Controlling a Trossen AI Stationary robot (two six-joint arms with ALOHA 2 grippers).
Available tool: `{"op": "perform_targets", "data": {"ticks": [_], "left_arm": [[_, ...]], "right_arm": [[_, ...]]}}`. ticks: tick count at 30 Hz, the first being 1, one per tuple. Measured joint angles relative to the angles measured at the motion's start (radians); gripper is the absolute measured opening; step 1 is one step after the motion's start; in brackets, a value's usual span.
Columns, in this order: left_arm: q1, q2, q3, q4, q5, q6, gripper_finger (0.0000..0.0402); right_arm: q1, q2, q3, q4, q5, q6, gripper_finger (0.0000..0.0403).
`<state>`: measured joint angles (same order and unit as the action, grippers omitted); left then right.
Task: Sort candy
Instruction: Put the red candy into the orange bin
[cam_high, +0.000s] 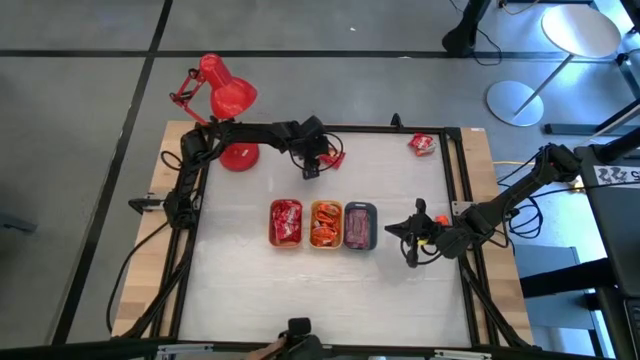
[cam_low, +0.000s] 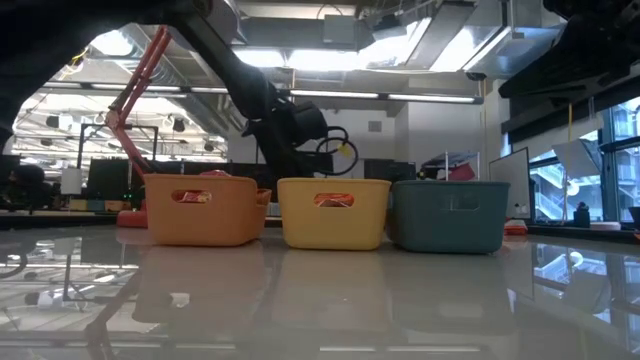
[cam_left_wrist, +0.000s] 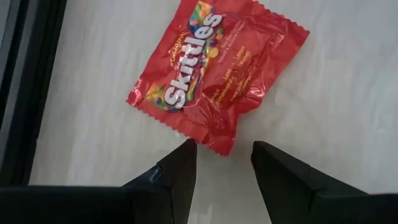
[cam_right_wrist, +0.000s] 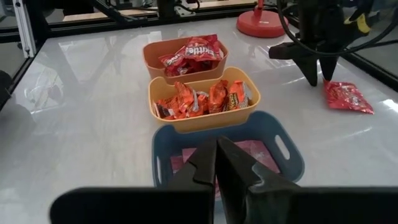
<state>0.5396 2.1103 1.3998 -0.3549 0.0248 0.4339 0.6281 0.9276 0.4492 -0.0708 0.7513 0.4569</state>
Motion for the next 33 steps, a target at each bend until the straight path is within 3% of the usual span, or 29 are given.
{"op": "perform_targets", "data": {"ticks": [16, 19, 23, 28, 33], "left_arm": [[-0.025, 0.006, 0.0, 0.07, -0.024, -0.012, 0.0147], [-0.026, 0.008, 0.0, 0.09, -0.018, -0.041, 0.0107], [-0.027, 0.008, 0.0, 0.1, -0.032, -0.09, 0.0017], [-0.024, -0.005, 0.0, 0.097, -0.024, -0.144, 0.0003], [-0.051, -0.096, 0.0, 0.038, -0.038, -0.189, 0.0001]], "right_arm": [[0.0, 0.0, 0.0, -0.001, -0.003, 0.013, 0.0012], [0.0, 0.0, 0.0, -0.003, -0.003, 0.014, 0.0012], [0.0, 0.0, 0.0, -0.005, -0.003, 0.013, 0.0012], [0.0, 0.0, 0.0, -0.005, -0.003, 0.014, 0.0012], [0.0, 0.0, 0.0, -0.009, -0.012, 0.036, 0.0012]]}}
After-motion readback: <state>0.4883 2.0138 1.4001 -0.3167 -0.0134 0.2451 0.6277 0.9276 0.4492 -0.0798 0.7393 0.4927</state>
